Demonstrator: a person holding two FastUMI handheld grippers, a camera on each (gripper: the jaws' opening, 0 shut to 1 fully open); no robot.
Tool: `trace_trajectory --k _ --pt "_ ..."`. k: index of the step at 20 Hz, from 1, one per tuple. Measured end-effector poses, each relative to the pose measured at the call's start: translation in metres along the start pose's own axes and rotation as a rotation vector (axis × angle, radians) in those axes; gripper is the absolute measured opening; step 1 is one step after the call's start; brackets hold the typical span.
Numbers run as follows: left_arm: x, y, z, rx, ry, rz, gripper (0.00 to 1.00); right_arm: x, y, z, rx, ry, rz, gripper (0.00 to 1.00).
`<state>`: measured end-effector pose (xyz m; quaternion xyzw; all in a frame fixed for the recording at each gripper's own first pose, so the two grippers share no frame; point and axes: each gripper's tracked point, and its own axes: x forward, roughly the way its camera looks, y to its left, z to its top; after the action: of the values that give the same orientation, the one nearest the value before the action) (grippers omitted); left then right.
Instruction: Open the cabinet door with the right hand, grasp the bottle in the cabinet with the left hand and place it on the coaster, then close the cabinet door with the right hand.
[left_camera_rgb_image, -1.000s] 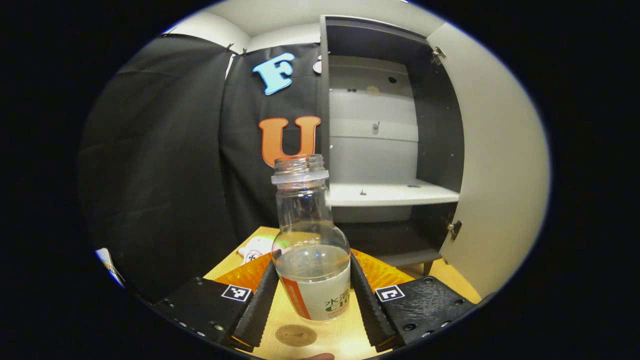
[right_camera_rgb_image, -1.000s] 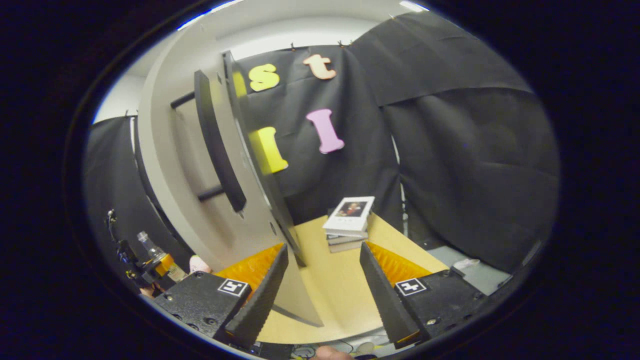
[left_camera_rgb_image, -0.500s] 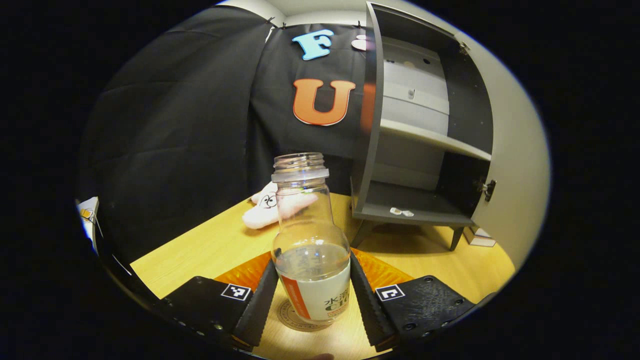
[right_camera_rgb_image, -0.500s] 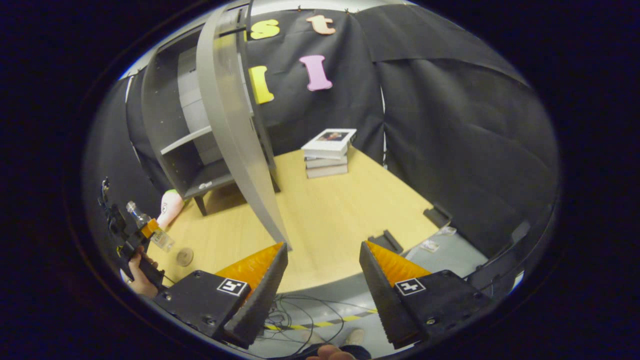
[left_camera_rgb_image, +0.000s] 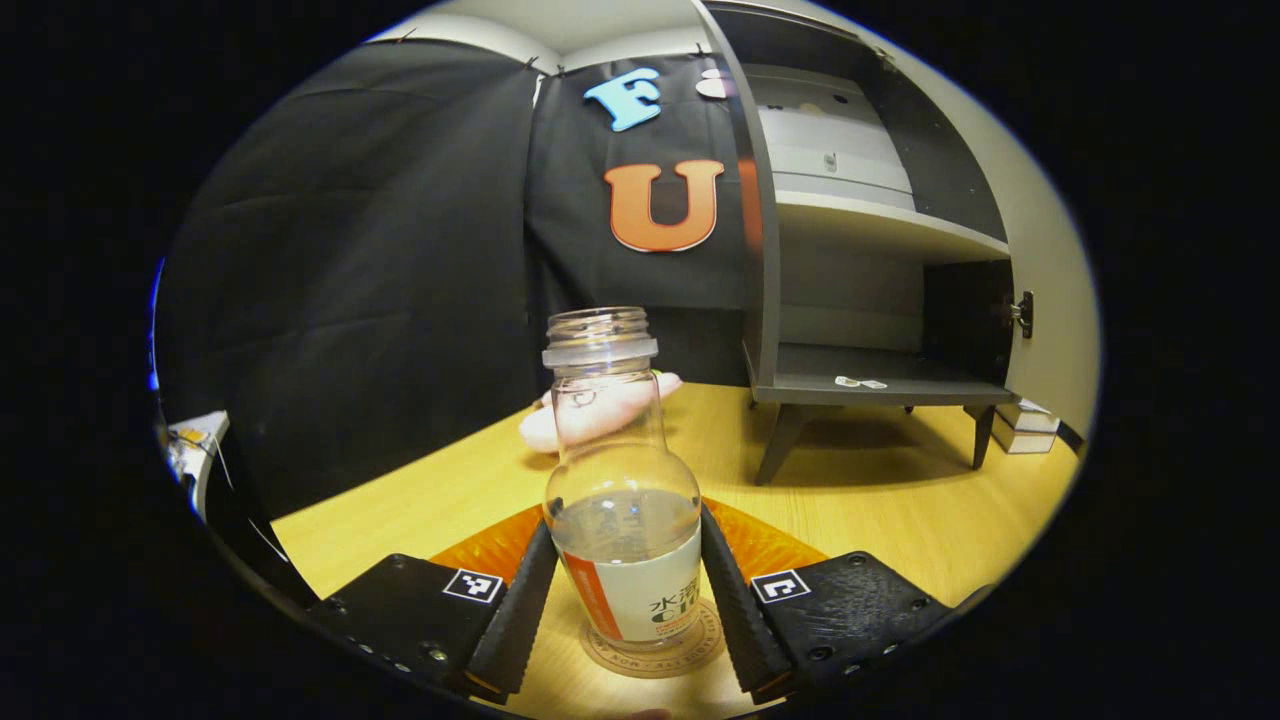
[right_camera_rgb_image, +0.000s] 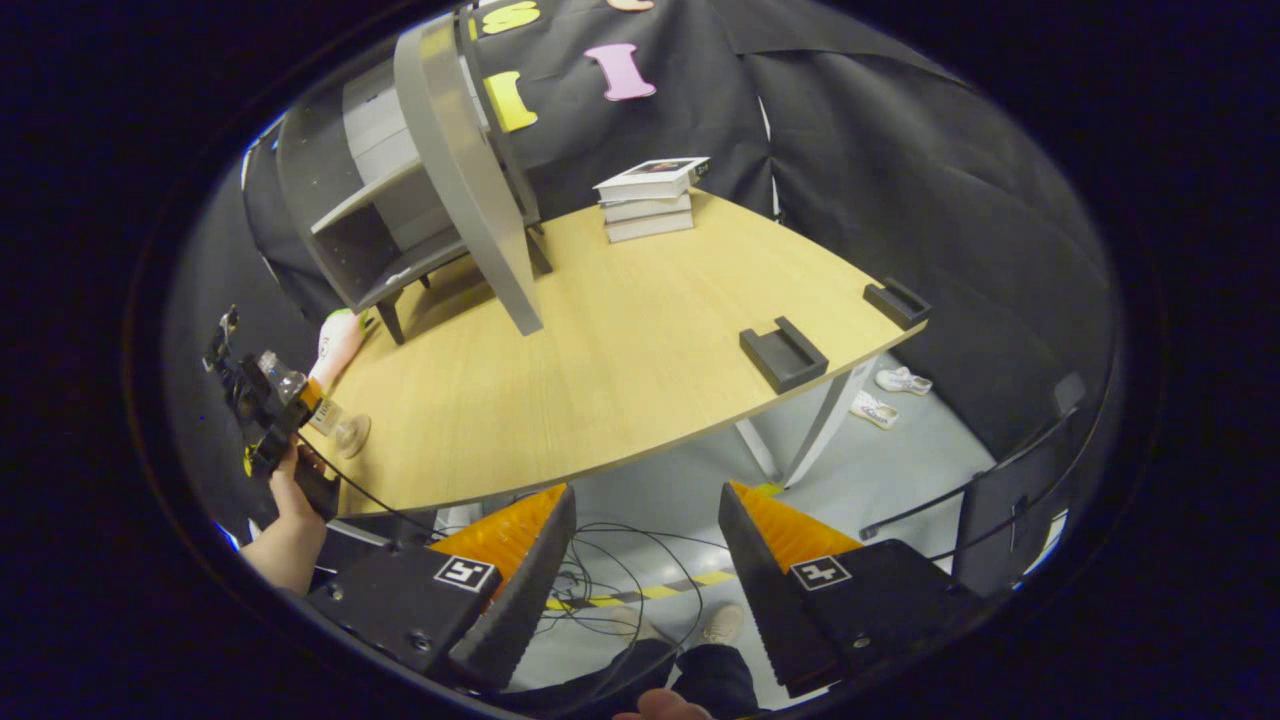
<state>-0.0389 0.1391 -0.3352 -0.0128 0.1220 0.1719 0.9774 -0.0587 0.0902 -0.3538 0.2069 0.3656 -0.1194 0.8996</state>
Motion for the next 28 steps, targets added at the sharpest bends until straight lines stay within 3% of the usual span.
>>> trace_trajectory --k 5,9,14,24,28 --pt "-0.004 -0.002 -0.001 0.102 -0.019 0.030 0.76 0.013 0.000 0.004 0.022 0.038 0.031 0.93" --pt "-0.004 0.000 -0.001 0.085 -0.044 0.053 0.80 0.014 -0.002 0.018 -0.018 0.011 0.055 0.93" --pt "-0.006 -0.009 -0.002 0.047 -0.061 0.007 0.98 0.021 -0.006 0.022 -0.045 0.029 0.069 0.93" --pt "-0.027 -0.011 0.019 0.132 -0.121 0.026 0.96 0.009 -0.019 0.061 -0.115 -0.023 0.050 0.93" --pt "-0.060 0.009 0.023 0.136 -0.101 0.051 0.96 -0.005 -0.026 0.096 -0.140 -0.085 0.018 0.93"
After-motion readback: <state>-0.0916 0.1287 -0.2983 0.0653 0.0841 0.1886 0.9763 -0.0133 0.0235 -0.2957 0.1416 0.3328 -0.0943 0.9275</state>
